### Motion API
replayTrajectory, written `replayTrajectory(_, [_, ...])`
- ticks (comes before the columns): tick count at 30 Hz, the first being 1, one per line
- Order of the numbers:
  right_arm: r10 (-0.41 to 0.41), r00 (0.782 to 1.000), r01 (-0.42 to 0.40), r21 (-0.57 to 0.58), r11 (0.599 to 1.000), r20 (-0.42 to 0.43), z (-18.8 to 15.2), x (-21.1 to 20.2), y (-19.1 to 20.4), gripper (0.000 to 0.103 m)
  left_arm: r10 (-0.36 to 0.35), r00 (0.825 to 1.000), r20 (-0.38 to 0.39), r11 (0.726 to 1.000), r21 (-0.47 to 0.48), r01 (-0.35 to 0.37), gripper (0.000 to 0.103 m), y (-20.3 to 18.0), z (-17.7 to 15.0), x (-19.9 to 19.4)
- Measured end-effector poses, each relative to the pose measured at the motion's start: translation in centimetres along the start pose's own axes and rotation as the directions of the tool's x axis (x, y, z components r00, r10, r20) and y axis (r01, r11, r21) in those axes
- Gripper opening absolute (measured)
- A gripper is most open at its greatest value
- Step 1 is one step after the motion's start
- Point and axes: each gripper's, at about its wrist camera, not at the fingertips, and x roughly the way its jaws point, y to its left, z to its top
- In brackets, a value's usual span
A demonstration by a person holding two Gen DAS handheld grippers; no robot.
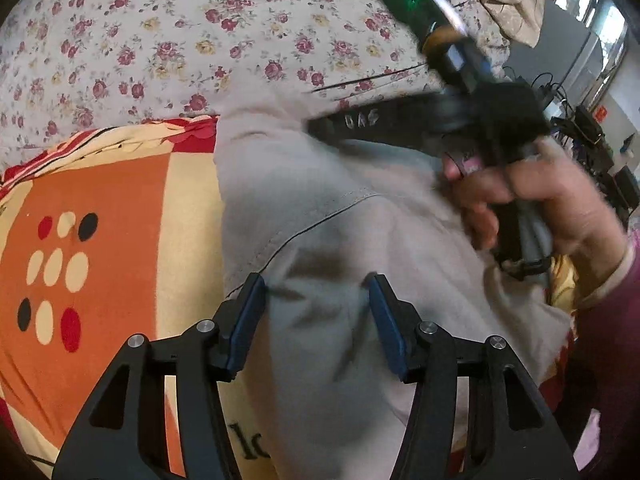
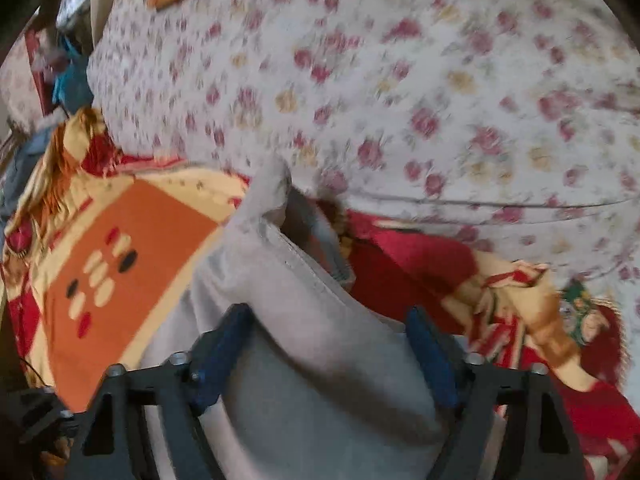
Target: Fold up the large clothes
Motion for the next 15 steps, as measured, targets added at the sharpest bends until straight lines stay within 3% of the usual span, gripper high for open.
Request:
replayTrajectory(1, [0.001,1.000,-0.001,0.012,1.000,-0.005,-0.3,0.3,-0.3,0.010,-0.018,1.000,0.005,1.000,-0.011,0.018,0.053,0.4,0.1,-0.1])
replayTrajectory(4, [-0.024,0.999,0.021,0.102,0.995,0.030,-1.4,0.5,-2.3,0.005,-0.046,0.999,0.026,0.998,-0.051,0.047,0.056,1.3,0.2,0.4])
replayTrajectory(6, [-0.096,0.995,0.089,0.187,0.978,0.026,-2.3,1.2,-4.5,0.001,-0.041,0.999,0.014,0.998,-0.055,0.042,0.056,1.2,0.2,0.8])
replayTrajectory(7, [-0.171,0.985,0.169,0.226,0.959,-0.011,-2.8,2.0,-5.7,0.000,-0.038,0.999,0.011,0.998,-0.048,0.038,0.056,1.0,0.1,0.9])
replayTrajectory(8, [-0.177,0.984,0.179,0.251,0.951,-0.031,-3.1,2.4,-6.4,0.000,-0.021,1.000,0.013,0.999,-0.031,0.022,0.057,0.8,0.1,1.0])
replayTrajectory(10, [-0.098,0.995,0.097,0.293,0.951,-0.010,-3.6,1.5,-7.2,0.000,0.000,1.000,0.006,1.000,-0.010,0.000,0.061,0.4,-0.1,1.1])
replayTrajectory(12, [-0.070,0.997,0.059,0.299,0.952,0.025,-3.8,-2.0,-6.7,0.004,0.001,1.000,0.011,1.000,-0.013,-0.001,0.064,0.5,-0.4,1.4])
replayTrajectory(13, [-0.065,0.997,0.051,0.287,0.956,0.038,-4.0,-4.0,-6.2,0.014,0.003,1.000,0.013,1.000,-0.015,-0.002,0.066,0.4,-0.4,1.5])
replayTrajectory(14, [-0.060,0.997,0.043,0.268,0.963,0.054,-4.4,-5.7,-5.6,0.037,0.003,1.000,0.013,1.000,-0.015,-0.003,0.066,0.3,-0.4,1.6])
replayTrajectory(15, [-0.051,0.995,0.031,0.232,0.972,0.083,-5.1,-8.0,-4.5,0.052,0.006,1.000,0.015,1.000,-0.013,-0.005,0.066,0.3,-0.4,1.6])
